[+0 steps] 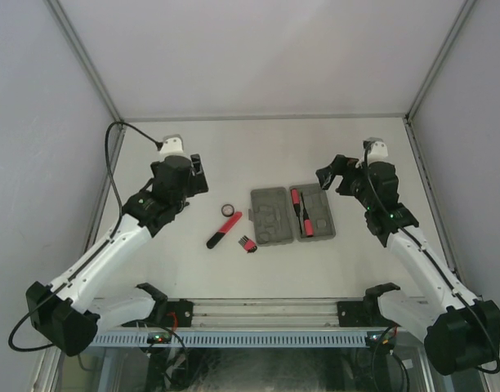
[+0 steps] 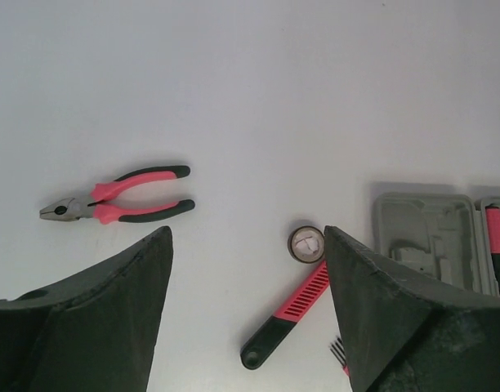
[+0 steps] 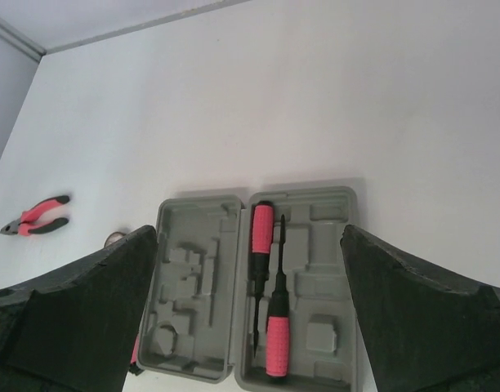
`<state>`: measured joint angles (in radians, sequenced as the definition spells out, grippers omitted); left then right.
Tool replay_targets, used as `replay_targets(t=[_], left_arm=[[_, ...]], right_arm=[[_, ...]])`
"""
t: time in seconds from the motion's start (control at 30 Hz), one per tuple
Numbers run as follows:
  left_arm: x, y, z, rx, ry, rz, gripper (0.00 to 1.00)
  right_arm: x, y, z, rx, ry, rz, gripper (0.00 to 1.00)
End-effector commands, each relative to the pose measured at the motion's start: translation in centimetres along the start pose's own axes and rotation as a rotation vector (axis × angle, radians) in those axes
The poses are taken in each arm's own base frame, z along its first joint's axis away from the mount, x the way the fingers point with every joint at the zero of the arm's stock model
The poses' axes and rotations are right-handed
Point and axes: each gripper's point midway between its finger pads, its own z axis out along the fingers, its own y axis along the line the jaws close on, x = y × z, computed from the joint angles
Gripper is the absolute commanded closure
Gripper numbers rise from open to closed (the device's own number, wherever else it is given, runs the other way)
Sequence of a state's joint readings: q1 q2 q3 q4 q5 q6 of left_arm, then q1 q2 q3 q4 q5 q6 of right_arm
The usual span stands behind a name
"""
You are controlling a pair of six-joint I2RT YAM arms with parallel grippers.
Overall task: Sort the tools into containers
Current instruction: Pick up the utility knife at the center of the board.
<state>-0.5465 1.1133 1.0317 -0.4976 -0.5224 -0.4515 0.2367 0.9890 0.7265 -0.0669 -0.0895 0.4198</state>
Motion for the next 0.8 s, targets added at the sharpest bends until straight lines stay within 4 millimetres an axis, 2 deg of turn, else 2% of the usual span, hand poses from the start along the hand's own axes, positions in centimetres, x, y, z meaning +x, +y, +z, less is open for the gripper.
replay_targets(t=[0.0,0.07,0.13,0.2,0.33,0.5,0.63,0.77], left_arm=[[0.8,1.5,0.1,0.002,-0.049,-0.05,0.17],[1.4,1.6,0.1,0.037,-0.069,-0.1,0.06],[2.6,1.6,0.4,0.055,-0.064,-0.135,0.0],[3.7,2.3,1.0,0.044,-0.024,-0.168,0.0],[6.8,1.1,1.8,0.107,0.088,-0.173,0.0],[9.8,0.6,2.8,0.114,0.187,-0.159,0.0],[10.9,0.6,3.5,0.102,0.23,-0.14,0.0],[11.2,-0.6,3.9,0.156,0.267,-0.097,0.03]], right_arm=[[-0.8,-0.8,0.6,0.027,-0.032,0.047,0.05],[-0.2,-1.5,0.8,0.047,-0.008,0.073,0.04],[0.4,-2.0,1.1,0.059,0.016,0.085,0.05],[1.0,-2.2,1.3,0.064,0.041,0.088,0.05],[2.0,-2.8,1.7,0.08,0.075,0.085,0.06],[3.1,-3.1,2.1,0.084,0.118,0.092,0.07],[4.2,-3.1,2.3,0.068,0.163,0.099,0.07],[5.2,-2.9,2.5,0.044,0.208,0.101,0.08]])
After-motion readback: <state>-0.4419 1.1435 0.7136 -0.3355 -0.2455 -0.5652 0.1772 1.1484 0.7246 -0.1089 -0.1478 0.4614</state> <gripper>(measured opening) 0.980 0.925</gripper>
